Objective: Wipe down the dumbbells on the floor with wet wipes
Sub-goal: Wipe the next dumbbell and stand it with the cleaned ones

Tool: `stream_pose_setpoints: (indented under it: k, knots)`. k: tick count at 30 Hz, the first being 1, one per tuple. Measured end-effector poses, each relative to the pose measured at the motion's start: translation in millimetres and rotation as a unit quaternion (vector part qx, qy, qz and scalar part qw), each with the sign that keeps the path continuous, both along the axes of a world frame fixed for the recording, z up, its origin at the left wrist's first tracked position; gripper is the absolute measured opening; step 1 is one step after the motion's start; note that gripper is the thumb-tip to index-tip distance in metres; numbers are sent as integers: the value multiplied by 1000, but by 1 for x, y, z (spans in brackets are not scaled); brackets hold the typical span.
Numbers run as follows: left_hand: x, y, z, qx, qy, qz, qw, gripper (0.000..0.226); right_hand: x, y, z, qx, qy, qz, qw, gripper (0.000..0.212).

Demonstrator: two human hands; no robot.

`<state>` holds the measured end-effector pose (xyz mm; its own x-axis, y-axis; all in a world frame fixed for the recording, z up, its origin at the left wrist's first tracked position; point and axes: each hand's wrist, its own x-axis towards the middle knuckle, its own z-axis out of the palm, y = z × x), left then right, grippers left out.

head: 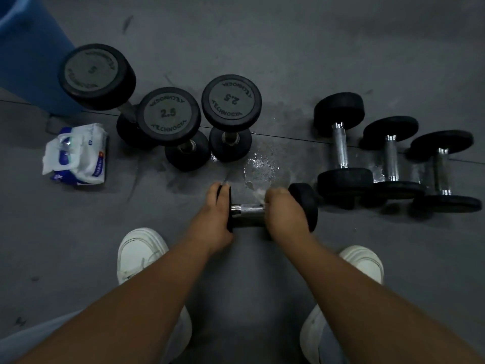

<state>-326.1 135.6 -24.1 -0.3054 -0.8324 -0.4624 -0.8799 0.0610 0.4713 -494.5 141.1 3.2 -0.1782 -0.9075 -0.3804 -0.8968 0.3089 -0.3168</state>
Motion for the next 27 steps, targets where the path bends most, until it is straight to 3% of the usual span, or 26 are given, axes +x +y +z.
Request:
stream_pose_setpoints:
  k: [4, 7, 11, 13, 15, 18, 22, 27]
  knots:
    - [1, 1, -3, -9, 5, -1, 1000, 111, 19, 11, -6, 61, -88, 84, 991, 14]
    - [0, 1, -4, -5, 11, 1, 1000, 111, 22, 6, -12, -32, -95, -28, 995, 10]
    - [0, -2, -1, -2, -3, -6, 1000, 113, 19, 2, -17, 8, -47, 78, 996, 12]
    - [-2, -4, 1, 4, -10, -2, 1000, 115, 3, -2, -17, -12, 16, 53, 998, 18]
    - [-4, -7, 4, 8, -24, 0, 1000, 117, -7, -3, -23, -22, 95, 117, 988, 23]
    - [-7, -11, 6, 9, -38, 5, 999, 114, -4, 2, -29, 29, 116, 244, 962, 36]
    - [-9, -23, 8, 8, -45, 3, 999, 105, -8, -16, -27, 87, 120, 259, 955, 30]
    - [-8, -39, 11, 65, -44, -53, 995, 108, -23, -24, -18, 241, -9, 267, 933, 37]
